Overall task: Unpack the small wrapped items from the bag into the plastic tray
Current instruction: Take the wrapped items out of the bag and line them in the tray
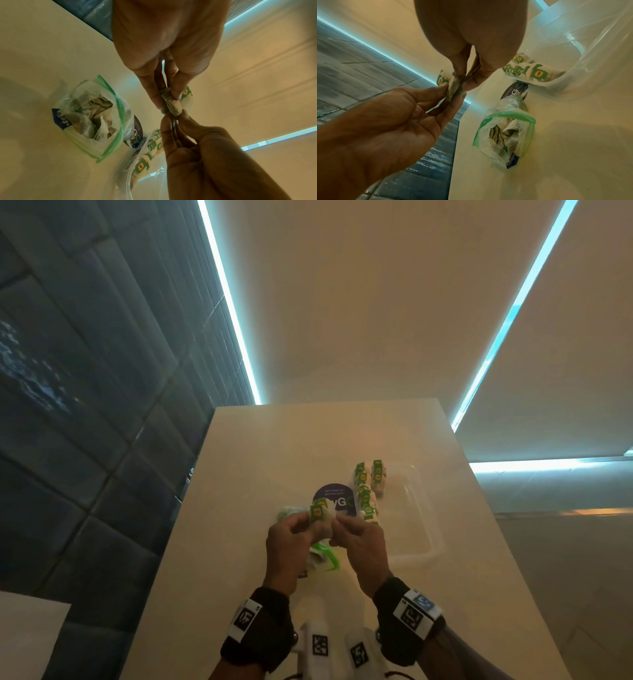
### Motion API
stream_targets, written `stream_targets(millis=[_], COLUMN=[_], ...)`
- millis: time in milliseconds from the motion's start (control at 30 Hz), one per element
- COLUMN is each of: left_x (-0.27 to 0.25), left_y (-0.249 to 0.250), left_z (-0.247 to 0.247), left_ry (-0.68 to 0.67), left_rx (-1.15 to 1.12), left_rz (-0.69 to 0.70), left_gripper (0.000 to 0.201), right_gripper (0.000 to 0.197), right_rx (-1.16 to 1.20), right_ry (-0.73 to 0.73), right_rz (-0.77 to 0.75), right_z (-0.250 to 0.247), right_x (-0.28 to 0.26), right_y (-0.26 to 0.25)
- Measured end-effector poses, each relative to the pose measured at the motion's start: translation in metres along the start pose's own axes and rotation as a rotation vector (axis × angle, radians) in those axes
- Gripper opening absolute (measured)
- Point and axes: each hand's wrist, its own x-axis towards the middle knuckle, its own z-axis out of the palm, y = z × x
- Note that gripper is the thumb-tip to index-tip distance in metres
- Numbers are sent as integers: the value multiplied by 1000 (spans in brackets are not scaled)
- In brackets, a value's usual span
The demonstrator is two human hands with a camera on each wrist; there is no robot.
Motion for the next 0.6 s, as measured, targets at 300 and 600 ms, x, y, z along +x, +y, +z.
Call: stream_targets(millis=[300,600], left_x=[6,7], left_y=[2,6], left_z=[8,14], left_ry=[-62,-153], left_rx=[2,12], left_rz=[-49,-96], left_gripper=[31,29], right_gripper=[15,11], right_rx=[-115,-184], right_ry=[-83,44], right_rz=[-6,107], right_z=[-13,-56], right_x=[8,39], right_y=[-1,-4])
